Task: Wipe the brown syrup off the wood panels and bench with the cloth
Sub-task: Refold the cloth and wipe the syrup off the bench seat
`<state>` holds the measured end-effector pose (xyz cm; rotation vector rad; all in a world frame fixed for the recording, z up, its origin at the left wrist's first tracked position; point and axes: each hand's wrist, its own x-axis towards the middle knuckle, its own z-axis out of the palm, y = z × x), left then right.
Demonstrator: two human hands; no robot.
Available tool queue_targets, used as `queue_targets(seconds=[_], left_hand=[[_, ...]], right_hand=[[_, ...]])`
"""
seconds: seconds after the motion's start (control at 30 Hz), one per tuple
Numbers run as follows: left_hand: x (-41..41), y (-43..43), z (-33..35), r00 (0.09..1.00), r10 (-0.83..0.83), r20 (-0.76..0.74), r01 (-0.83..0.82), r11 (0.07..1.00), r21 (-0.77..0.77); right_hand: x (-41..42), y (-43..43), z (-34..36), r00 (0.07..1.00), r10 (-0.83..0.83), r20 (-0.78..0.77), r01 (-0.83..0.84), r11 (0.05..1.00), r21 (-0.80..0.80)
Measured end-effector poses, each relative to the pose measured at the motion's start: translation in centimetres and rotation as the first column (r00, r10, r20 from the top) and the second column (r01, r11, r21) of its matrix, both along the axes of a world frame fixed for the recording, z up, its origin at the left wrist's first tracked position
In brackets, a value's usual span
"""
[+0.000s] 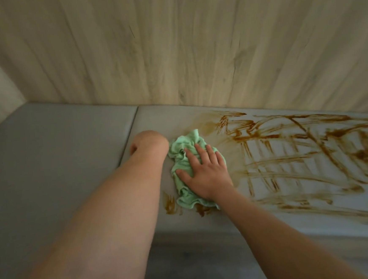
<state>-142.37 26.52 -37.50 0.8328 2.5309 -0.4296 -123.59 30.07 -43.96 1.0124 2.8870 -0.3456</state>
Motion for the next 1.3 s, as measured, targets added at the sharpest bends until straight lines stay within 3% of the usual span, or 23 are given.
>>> queue_targets(seconds=[0.2, 0.27, 0.37, 0.4, 0.57, 0.67, 0.73, 0.8, 0.9, 1.03, 1.2, 1.3], left_hand=[[-0.7, -3.5, -0.5, 0.975, 0.22, 0.036, -0.221, 0.936, 0.273], [0.2, -3.9, -1.1, 0.917, 0.384, 0.104, -0.39, 0.817, 0.425], [2.0, -3.9, -1.6, 0.879, 0.457, 0.136, -0.44, 0.669, 0.599], [2.5, -3.7, -1.5, 0.885, 0.449, 0.123, -0.423, 0.667, 0.613], [0.1, -3.6, -1.1, 0.985, 0.163, 0.052, -0.17, 0.894, 0.414], [-2.2, -1.8, -0.5, 0.96, 0.179, 0.217, -0.252, 0.891, 0.377], [-2.7, -0.5, -1.2, 0.974, 0.177, 0.143, -0.215, 0.92, 0.328], [-0.9, -0.1, -1.5, 0.961, 0.271, 0.052, -0.27, 0.888, 0.371], [1.9, -1.3, -1.8, 0.953, 0.299, 0.048, -0.289, 0.853, 0.434], [-1.6, -3.3, -3.6, 0.993, 0.092, 0.077, -0.117, 0.894, 0.432], [-2.0, -6.1, -3.4, 0.975, -0.221, 0.027, 0.188, 0.882, 0.433], [-1.5, -7.5, -4.0, 0.979, -0.202, 0.014, 0.169, 0.856, 0.488]], right_hand=[[0.3, -0.7, 0.4, 1.0, 0.002, 0.021, -0.002, 1.0, -0.002], [0.5, -0.7, 0.6, 0.999, 0.019, 0.031, -0.019, 1.0, -0.014], [0.7, -0.6, 1.0, 0.998, 0.053, 0.037, -0.051, 0.998, -0.048], [0.8, -0.6, 1.1, 0.997, 0.064, 0.038, -0.061, 0.996, -0.057], [1.5, -3.3, 1.0, 0.996, 0.083, 0.041, -0.081, 0.995, -0.049], [1.0, -5.4, 0.8, 0.996, 0.086, 0.027, -0.085, 0.995, -0.053], [1.0, -6.1, 0.5, 0.992, 0.125, 0.014, -0.124, 0.991, -0.049], [1.4, -5.9, 0.3, 0.988, 0.157, 0.001, -0.157, 0.987, -0.038], [2.9, -4.5, 0.3, 0.973, 0.228, -0.02, -0.228, 0.974, 0.003], [6.2, -1.3, 0.6, 0.965, 0.262, 0.007, -0.262, 0.964, 0.054], [4.4, -2.8, 0.6, 0.993, -0.118, -0.001, 0.118, 0.992, 0.05], [1.2, -7.9, -0.1, 0.999, 0.0, -0.038, 0.0, 1.0, -0.005]])
